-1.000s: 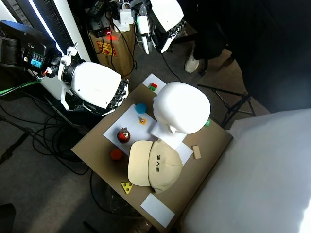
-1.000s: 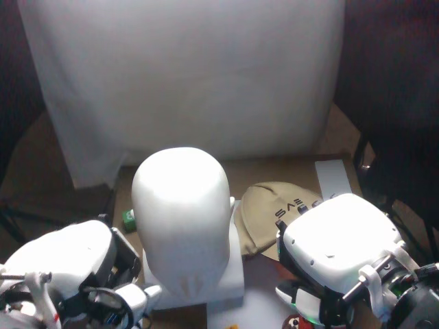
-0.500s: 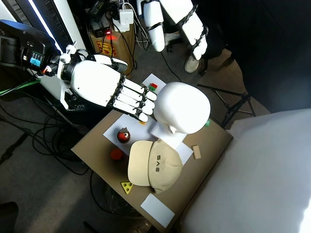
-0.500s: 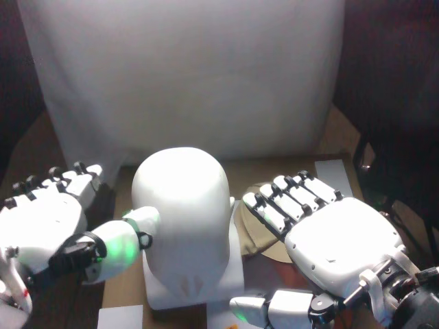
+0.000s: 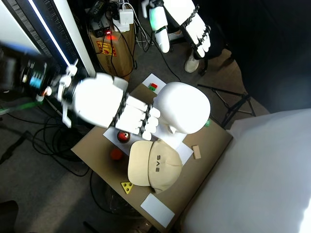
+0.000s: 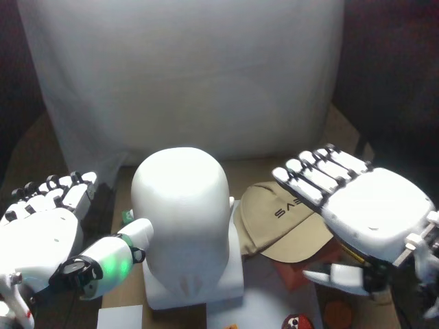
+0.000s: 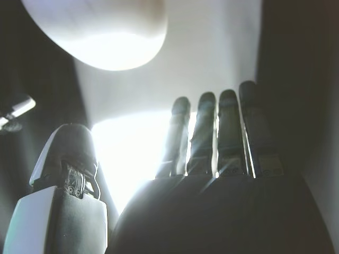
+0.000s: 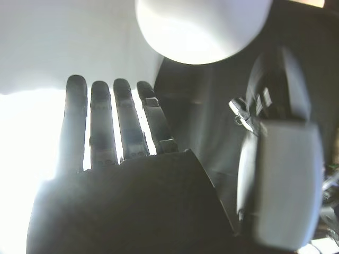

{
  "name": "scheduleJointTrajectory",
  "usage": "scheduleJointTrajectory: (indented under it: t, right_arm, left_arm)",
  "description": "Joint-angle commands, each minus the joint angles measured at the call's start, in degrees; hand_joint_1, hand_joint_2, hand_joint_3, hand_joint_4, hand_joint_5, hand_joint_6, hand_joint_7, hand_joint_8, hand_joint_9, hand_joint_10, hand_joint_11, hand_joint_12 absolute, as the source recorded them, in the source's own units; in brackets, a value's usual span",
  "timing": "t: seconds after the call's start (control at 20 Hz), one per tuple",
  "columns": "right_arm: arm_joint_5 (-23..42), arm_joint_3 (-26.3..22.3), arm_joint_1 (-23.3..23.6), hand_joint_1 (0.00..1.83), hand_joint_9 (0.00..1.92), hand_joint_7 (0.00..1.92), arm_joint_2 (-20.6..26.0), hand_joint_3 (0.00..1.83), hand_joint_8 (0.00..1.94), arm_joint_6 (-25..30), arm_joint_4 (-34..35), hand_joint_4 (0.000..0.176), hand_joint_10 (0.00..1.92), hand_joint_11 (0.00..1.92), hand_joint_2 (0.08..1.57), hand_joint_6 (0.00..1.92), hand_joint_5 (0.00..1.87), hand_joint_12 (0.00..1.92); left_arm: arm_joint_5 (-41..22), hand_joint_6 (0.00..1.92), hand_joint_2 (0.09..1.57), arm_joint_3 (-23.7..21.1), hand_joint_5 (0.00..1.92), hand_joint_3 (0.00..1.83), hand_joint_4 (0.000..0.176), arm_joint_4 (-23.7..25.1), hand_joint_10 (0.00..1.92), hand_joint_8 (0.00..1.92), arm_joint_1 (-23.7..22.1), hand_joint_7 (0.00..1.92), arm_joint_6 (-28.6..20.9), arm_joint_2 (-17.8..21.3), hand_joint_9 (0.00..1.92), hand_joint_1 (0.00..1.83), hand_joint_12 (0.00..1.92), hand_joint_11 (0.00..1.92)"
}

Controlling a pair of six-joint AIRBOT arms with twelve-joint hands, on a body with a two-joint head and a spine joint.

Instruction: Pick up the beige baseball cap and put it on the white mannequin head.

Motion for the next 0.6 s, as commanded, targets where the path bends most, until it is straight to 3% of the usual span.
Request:
scheduleJointTrajectory:
  t: [0.0,0.1,0.15,0.2,0.35,0.55]
  right_arm:
    - [5.14,1.17,-0.57,0.77,0.06,0.07,0.16,0.03,0.0,1.37,-4.41,0.0,0.0,0.0,1.02,0.0,0.04,0.4]
    - [5.26,5.22,-2.67,1.12,0.11,0.13,-0.38,0.02,0.01,2.12,-5.83,0.0,0.01,0.0,1.05,0.02,0.12,0.45]
    - [5.1,7.14,-2.95,1.17,0.13,0.15,-0.82,0.02,0.01,2.46,-5.82,0.0,0.01,0.0,1.06,0.01,0.14,0.5]
    - [3.81,9.75,-2.94,1.2,0.15,0.16,-1.61,0.02,0.01,3.3,-5.78,0.0,0.01,0.0,1.08,0.01,0.15,0.53]
    - [-1.11,15.6,-3.01,1.26,0.15,0.16,-4.32,0.02,0.0,3.93,-4.91,0.0,0.0,0.0,1.12,0.0,0.13,0.56]
    - [-6.07,21.35,-3.23,1.33,0.16,0.17,-7.96,0.01,0.0,5.99,-5.24,0.0,0.0,0.0,1.12,0.01,0.15,0.6]
  left_arm:
    - [-5.92,0.0,1.17,0.79,0.05,0.0,0.054,2.93,0.0,0.0,-0.15,0.02,-0.33,-0.27,0.01,0.0,0.26,0.0]
    - [-4.89,0.0,1.16,2.94,0.05,0.0,0.036,3.59,0.0,0.0,0.16,0.02,-0.78,-1.1,0.01,0.0,0.26,0.0]
    - [-3.71,0.0,1.16,3.78,0.05,0.0,0.034,3.92,0.0,0.0,0.6,0.02,-2.39,-1.17,0.01,0.0,0.27,0.0]
    - [-3.31,0.0,1.16,4.86,0.05,0.0,0.034,5.72,0.0,0.0,1.92,0.03,-5.31,-1.18,0.01,0.0,0.29,0.0]
    - [-2.4,0.0,1.16,7.68,0.06,0.0,0.027,10.23,0.0,0.0,5.46,0.04,-8.09,-2.14,0.03,0.0,0.36,0.0]
    - [-1.1,0.0,1.16,10.26,0.05,0.0,0.027,11.98,0.0,0.0,9.95,0.04,-12.53,-2.71,0.03,0.0,0.34,0.0]
